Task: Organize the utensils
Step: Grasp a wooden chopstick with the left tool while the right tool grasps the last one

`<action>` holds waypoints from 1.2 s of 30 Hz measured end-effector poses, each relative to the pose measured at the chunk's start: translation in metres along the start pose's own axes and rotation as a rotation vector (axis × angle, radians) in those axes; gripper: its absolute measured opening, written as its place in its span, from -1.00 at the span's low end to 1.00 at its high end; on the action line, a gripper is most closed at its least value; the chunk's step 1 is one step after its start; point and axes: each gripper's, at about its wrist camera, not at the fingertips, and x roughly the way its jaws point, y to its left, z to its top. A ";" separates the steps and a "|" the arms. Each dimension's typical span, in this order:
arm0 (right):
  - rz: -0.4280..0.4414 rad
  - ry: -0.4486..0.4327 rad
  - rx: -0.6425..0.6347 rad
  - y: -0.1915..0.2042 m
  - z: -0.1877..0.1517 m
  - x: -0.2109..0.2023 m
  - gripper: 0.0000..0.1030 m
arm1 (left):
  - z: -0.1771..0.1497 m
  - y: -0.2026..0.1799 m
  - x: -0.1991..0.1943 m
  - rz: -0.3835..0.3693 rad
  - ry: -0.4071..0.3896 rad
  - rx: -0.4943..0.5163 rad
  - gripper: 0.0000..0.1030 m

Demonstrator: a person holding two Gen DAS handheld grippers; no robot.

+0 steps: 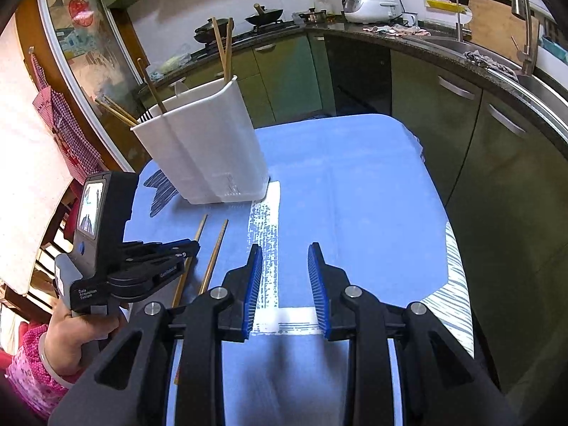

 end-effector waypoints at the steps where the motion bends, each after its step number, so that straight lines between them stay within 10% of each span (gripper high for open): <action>1: 0.001 0.001 -0.002 0.001 0.000 0.000 -0.38 | 0.000 0.001 0.000 -0.001 -0.001 0.001 -0.86; 19: 0.003 0.043 -0.054 0.028 -0.001 0.012 -0.33 | -0.017 0.026 -0.092 -0.080 -0.202 0.022 -0.89; 36: -0.005 0.272 -0.094 0.075 0.005 0.119 -0.33 | -0.059 0.040 -0.186 -0.120 -0.406 0.047 -0.89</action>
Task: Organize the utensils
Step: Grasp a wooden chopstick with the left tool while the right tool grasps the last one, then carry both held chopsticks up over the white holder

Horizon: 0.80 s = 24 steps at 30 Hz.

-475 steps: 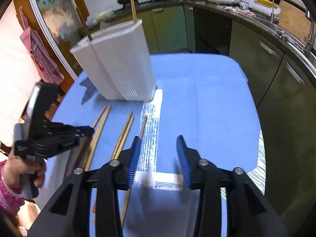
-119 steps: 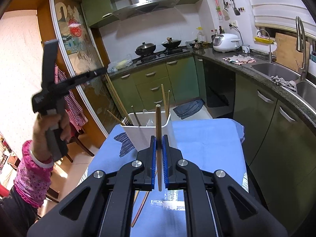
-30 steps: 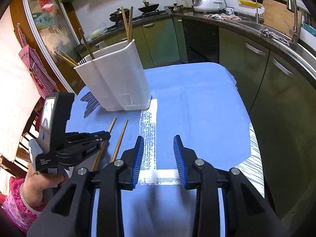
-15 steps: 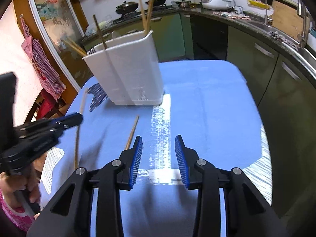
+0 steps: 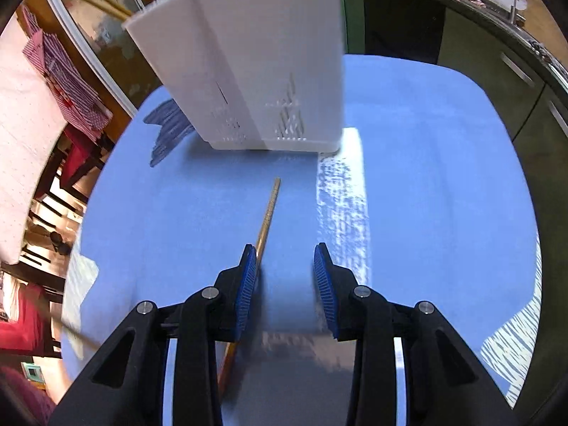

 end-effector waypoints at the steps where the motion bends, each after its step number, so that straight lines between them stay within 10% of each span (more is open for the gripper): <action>1: -0.003 0.005 0.000 0.001 0.002 0.004 -0.33 | -0.001 0.000 -0.003 -0.006 -0.004 0.000 -0.89; 11: -0.074 0.048 -0.040 0.029 0.016 0.039 -0.35 | -0.005 0.001 -0.012 -0.017 -0.020 0.019 -0.89; 24: -0.115 0.036 -0.052 0.025 0.020 0.043 -0.88 | -0.007 0.002 -0.017 -0.013 -0.025 0.027 -0.89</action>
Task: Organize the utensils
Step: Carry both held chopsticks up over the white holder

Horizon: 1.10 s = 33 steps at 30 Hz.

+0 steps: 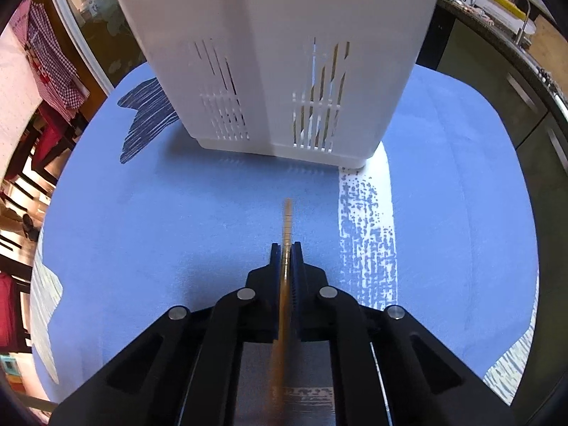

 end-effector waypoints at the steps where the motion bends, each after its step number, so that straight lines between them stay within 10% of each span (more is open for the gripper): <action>1: 0.005 -0.002 0.004 -0.001 -0.001 -0.001 -0.88 | 0.000 0.000 0.000 -0.001 -0.001 -0.002 -0.89; 33: 0.166 -0.444 0.034 -0.049 -0.092 -0.228 -0.88 | 0.006 -0.005 -0.026 0.013 -0.032 0.035 -0.89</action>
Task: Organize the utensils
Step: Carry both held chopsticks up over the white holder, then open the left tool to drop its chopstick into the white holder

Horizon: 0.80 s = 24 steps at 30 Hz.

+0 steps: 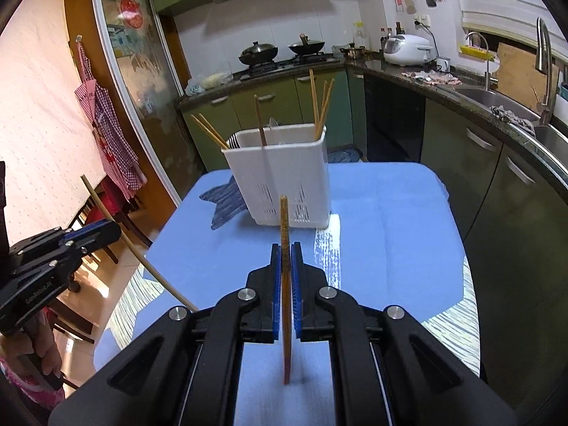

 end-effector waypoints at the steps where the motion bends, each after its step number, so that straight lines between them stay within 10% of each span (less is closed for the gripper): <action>1: 0.004 -0.010 -0.001 0.001 0.003 -0.004 -0.88 | 0.000 0.000 -0.001 -0.001 -0.001 -0.001 -0.89; 24: -0.050 -0.325 -0.068 0.030 0.177 -0.075 -0.88 | 0.130 -0.017 -0.033 0.062 -0.253 0.069 -0.89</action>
